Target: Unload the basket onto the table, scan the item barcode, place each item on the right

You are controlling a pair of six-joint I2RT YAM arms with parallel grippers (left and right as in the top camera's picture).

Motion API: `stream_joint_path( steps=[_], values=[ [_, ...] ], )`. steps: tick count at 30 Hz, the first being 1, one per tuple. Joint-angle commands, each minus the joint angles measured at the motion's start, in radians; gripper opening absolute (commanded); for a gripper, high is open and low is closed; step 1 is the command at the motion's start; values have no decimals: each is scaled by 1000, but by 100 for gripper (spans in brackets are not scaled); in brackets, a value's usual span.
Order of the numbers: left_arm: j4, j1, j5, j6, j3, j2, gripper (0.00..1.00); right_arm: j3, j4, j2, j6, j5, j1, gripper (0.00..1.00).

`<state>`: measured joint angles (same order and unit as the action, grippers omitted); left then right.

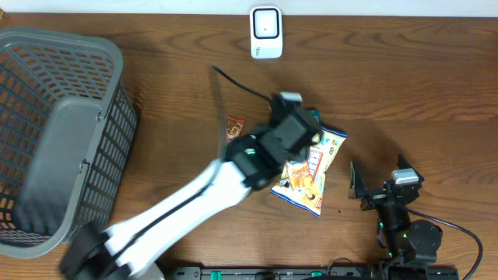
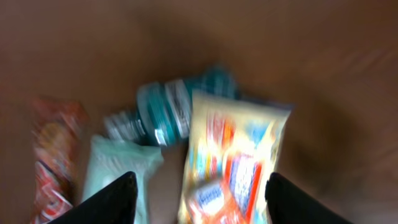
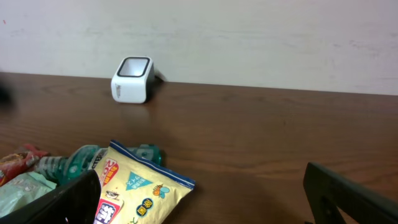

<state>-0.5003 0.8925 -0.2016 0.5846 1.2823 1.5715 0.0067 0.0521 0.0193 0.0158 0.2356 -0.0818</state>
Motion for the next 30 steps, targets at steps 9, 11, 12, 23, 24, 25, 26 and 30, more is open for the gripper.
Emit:
stream_joint_path(
  steps=[9, 11, 12, 23, 24, 25, 26, 30],
  values=[
    [196, -280, -234, -550, 180, -328, 98, -1, 4, -2, 15, 3, -3, 99],
    [196, -334, -294, -652, 199, -330, 98, -1, 4, -2, 15, 3, -3, 99],
    [196, -358, -326, -700, 202, -330, 98, -1, 4, -2, 15, 3, -3, 99],
    [203, -532, -390, -812, 193, -340, 99, -1, 4, -2, 15, 3, -3, 99],
    [203, -534, -390, -812, 192, -341, 99, -1, 4, -2, 15, 3, -3, 99],
    [203, -535, -390, -813, 192, -341, 99, -1, 4, -2, 15, 3, -3, 99],
    [203, -535, -390, -812, 192, -343, 99, -1, 4, -2, 15, 3, -3, 99],
    [199, -535, -386, -811, 180, -368, 99, -1, 4, -2, 15, 3, -3, 99]
  ],
)
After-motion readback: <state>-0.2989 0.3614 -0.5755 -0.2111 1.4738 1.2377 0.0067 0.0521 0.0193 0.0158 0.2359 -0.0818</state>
